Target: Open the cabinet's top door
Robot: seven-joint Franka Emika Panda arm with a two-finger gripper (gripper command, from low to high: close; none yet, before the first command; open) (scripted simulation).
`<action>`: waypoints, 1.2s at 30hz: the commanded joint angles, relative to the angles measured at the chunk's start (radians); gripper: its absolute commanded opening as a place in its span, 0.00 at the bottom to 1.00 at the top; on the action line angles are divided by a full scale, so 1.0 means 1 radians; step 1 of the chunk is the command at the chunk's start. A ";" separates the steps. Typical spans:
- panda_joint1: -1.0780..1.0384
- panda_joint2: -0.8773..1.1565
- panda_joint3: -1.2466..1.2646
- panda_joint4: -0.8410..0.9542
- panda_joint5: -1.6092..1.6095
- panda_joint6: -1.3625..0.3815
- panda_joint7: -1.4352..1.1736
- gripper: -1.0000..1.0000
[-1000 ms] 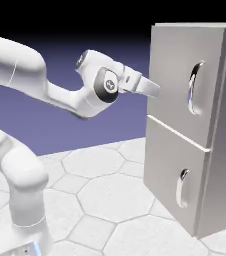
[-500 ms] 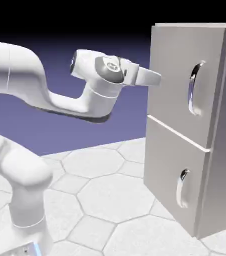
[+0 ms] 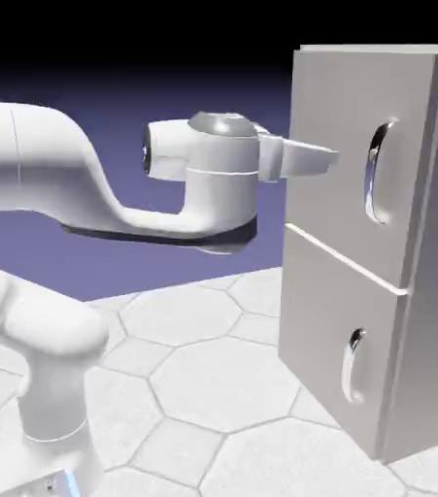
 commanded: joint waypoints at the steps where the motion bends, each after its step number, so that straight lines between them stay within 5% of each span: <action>1: 0.011 -0.006 -0.015 0.008 -0.044 0.001 0.033 0.50; 18: 0.304 0.001 -0.268 0.201 -0.522 -0.037 0.391 0.50; 19: 0.304 0.001 -0.268 0.201 -0.522 -0.037 0.391 0.00; 36: -0.275 -0.004 0.193 -0.143 -0.205 -0.220 0.378 0.00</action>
